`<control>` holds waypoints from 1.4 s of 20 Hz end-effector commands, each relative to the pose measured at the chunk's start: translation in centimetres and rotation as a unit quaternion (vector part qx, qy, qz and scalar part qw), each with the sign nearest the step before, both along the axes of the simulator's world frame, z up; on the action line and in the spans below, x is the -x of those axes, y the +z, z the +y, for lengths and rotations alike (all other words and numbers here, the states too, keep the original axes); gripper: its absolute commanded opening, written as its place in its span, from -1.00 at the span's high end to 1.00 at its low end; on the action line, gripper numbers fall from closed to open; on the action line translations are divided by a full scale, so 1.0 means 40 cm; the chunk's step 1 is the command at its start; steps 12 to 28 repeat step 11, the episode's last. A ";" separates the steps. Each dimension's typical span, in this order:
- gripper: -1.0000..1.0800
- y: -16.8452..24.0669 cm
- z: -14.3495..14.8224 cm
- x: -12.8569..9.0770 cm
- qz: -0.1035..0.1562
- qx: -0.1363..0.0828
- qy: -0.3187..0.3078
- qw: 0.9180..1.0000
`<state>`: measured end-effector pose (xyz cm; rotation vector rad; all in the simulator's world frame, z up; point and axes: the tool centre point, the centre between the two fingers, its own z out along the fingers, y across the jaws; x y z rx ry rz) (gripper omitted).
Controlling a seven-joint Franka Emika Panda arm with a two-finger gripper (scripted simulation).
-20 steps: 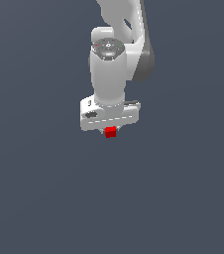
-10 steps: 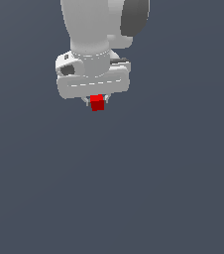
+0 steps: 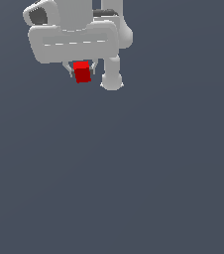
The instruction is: Pick up the red cube and move it to a goal position.
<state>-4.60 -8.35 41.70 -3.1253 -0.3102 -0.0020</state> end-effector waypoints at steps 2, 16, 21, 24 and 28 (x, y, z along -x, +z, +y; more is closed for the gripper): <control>1.00 0.049 -0.018 0.011 0.001 0.000 0.000 1.000; 1.00 0.094 -0.036 0.016 0.001 0.001 0.000 1.000; 1.00 0.094 -0.036 0.016 0.001 0.001 0.000 1.000; 1.00 0.094 -0.036 0.016 0.001 0.001 0.000 1.000; 1.00 0.094 -0.036 0.016 0.001 0.001 0.000 1.000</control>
